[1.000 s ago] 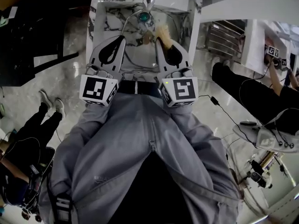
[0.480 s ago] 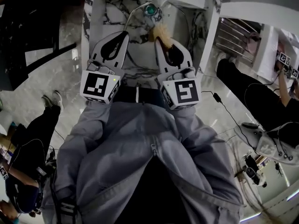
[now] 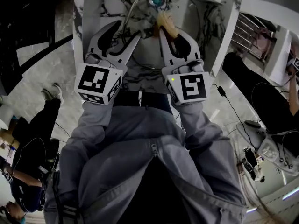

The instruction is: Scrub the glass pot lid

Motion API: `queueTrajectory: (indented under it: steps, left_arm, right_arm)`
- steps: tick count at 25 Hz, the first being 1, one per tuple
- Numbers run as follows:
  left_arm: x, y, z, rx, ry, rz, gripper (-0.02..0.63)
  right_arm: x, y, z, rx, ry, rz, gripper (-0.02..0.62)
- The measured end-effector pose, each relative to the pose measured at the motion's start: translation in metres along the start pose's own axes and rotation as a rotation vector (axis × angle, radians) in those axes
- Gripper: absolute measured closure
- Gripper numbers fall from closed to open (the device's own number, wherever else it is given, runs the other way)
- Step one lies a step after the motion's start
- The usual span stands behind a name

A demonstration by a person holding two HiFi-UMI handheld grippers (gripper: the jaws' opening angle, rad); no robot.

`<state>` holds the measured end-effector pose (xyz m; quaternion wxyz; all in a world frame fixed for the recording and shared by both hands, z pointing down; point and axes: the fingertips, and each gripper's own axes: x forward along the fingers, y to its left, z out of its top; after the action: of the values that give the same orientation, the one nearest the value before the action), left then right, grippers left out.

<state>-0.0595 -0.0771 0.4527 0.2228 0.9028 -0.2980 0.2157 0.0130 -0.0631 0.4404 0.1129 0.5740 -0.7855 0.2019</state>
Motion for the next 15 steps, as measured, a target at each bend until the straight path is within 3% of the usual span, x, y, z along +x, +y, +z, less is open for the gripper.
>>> queueTrajectory:
  steps: [9, 15]
  left_arm:
    - [0.03, 0.018, -0.045, -0.094, 0.241, -0.01, 0.365]
    - [0.037, 0.018, -0.064, -0.114, 0.345, -0.013, 0.386]
  right_arm:
    - [0.03, -0.005, -0.029, -0.029, 0.083, 0.049, 0.54]
    - [0.045, -0.015, -0.035, -0.193, 0.167, 0.013, 0.54]
